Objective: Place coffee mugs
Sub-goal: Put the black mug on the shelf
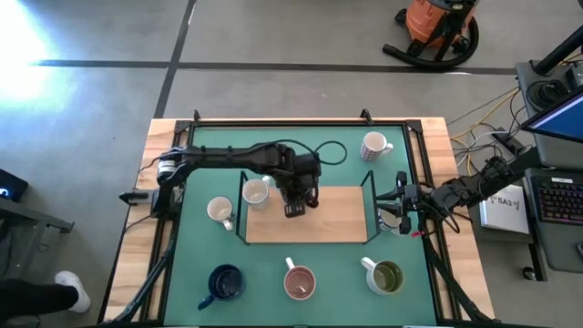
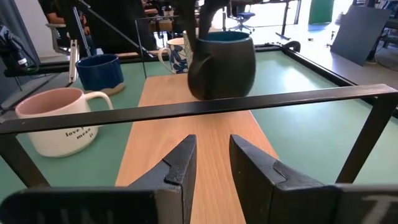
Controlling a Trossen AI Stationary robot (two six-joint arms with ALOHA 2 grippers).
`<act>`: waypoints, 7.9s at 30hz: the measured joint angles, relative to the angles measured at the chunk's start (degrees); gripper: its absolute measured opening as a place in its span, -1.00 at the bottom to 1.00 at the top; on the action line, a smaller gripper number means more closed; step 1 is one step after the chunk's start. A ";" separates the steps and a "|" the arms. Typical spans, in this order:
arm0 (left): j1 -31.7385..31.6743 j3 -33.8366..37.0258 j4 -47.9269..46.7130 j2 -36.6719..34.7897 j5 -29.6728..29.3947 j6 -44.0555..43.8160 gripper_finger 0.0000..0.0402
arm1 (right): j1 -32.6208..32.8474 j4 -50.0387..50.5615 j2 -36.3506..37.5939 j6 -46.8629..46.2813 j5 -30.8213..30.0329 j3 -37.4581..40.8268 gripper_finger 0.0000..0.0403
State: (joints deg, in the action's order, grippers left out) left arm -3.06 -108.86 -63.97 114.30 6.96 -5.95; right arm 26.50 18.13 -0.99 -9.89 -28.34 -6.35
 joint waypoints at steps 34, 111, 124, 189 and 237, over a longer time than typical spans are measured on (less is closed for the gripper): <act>1.80 -0.99 -8.60 0.09 -0.11 14.66 -0.62 | -0.01 0.00 -0.01 0.00 0.00 0.00 -0.57; 1.28 -0.96 4.32 2.47 -0.26 -19.15 -0.68 | 0.00 0.00 -0.26 0.00 0.00 0.00 -0.57; 1.88 -6.62 -9.35 2.36 1.53 10.93 -0.42 | 0.00 0.00 -0.26 0.00 0.00 0.00 -0.57; 1.12 -3.89 -14.71 3.49 3.46 13.70 -0.89 | -0.01 -0.02 -0.28 0.00 0.00 0.00 -0.57; 0.21 -3.87 -14.68 4.13 4.83 10.81 -0.64 | -0.01 -0.02 -0.28 0.00 0.00 0.00 -0.57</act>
State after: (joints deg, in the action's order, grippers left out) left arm -2.85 -112.73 -78.66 118.43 11.79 4.86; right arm 26.50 18.11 -1.28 -9.89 -28.34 -6.35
